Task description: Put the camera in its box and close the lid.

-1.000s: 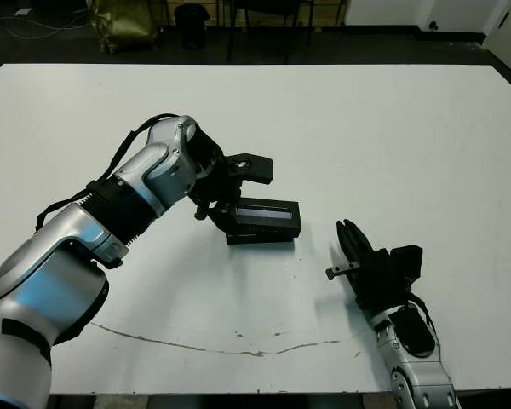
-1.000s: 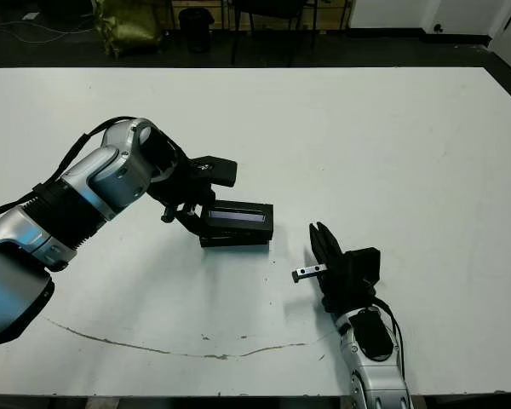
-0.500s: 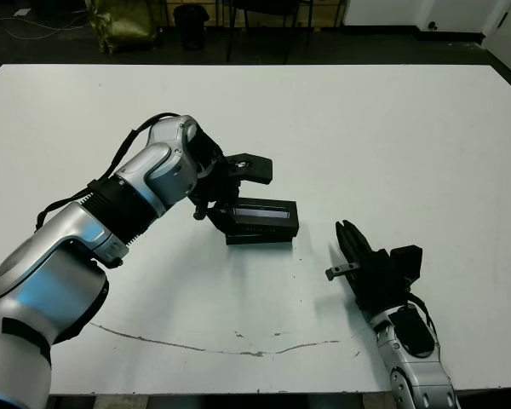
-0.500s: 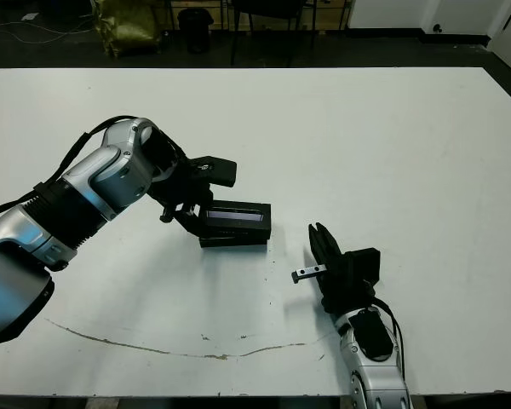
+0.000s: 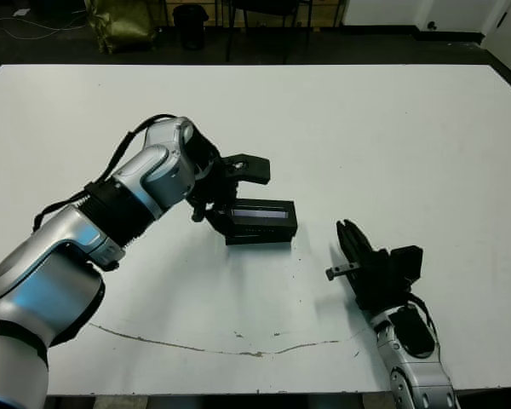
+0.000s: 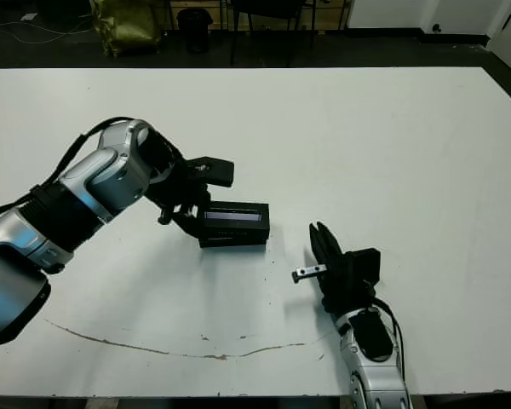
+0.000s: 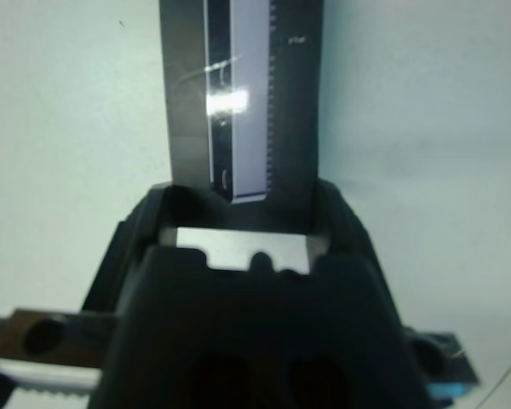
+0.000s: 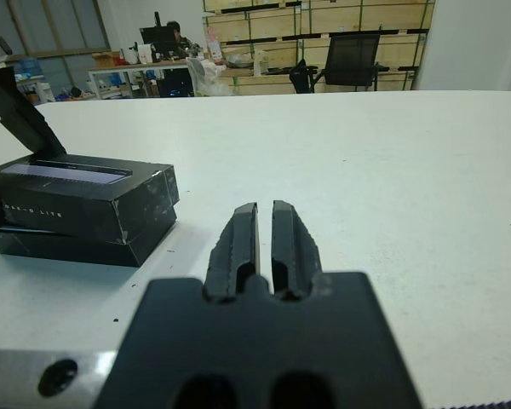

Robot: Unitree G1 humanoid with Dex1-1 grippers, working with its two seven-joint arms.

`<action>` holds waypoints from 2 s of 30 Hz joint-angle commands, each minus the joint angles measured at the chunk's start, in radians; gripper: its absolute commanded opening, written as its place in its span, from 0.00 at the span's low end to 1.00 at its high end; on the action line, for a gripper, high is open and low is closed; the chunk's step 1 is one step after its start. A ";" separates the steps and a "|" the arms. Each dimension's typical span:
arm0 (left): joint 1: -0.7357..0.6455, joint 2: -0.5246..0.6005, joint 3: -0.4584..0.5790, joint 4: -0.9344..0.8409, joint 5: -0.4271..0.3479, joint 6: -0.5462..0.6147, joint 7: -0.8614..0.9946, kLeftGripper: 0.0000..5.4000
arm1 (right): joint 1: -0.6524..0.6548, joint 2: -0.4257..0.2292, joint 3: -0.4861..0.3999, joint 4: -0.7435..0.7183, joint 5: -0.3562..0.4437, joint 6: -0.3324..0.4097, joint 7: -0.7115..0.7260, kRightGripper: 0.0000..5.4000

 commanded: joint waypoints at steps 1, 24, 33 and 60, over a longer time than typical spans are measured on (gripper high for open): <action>0.056 0.005 -0.036 0.022 -0.004 0.015 -0.043 0.42 | 0.010 -0.007 -0.008 0.014 -0.002 0.005 -0.002 0.00; 0.065 -0.002 -0.033 0.018 -0.045 0.014 -0.067 0.42 | 0.013 -0.005 -0.008 0.007 0.005 0.012 -0.006 0.00; 0.040 -0.016 -0.037 0.036 -0.072 0.106 -0.110 0.42 | 0.013 -0.002 -0.010 0.013 0.013 0.002 -0.002 0.00; 0.114 0.029 -0.046 -0.043 0.013 -0.296 -0.011 0.93 | 0.014 -0.002 -0.009 0.026 0.011 -0.016 0.004 0.00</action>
